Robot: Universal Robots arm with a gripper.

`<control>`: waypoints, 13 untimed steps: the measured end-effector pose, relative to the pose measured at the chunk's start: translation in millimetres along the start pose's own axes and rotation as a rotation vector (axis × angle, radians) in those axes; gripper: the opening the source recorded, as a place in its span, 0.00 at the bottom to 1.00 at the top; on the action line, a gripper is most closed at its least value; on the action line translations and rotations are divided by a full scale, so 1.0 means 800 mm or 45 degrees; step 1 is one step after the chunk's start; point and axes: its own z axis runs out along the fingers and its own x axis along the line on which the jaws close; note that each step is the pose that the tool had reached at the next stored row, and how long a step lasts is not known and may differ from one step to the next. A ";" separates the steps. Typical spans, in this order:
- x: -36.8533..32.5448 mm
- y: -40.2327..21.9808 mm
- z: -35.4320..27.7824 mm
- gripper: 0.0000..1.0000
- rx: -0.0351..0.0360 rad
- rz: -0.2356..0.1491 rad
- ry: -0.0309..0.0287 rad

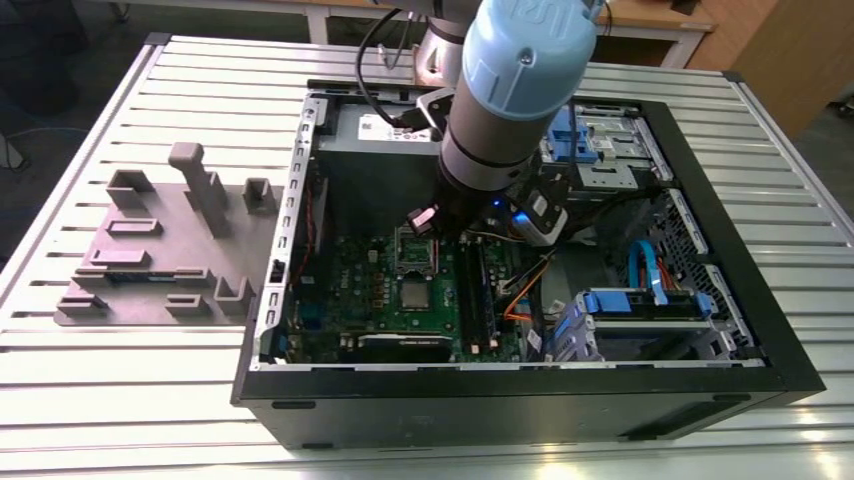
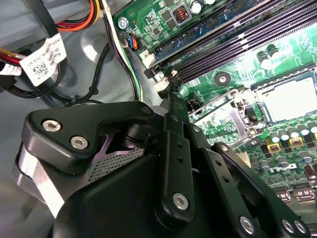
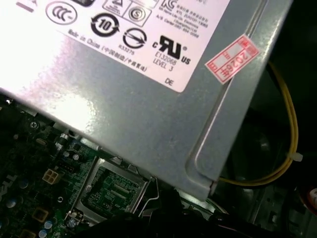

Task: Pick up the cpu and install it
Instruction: 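Close the cpu cover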

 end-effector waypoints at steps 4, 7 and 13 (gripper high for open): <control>-0.0001 0.0001 0.0000 0.11 0.0000 0.000 -0.0001; -0.0004 0.0008 0.0002 0.11 -0.0002 -0.002 0.0003; 0.0018 0.0023 0.0005 0.11 -0.0008 -0.007 0.0012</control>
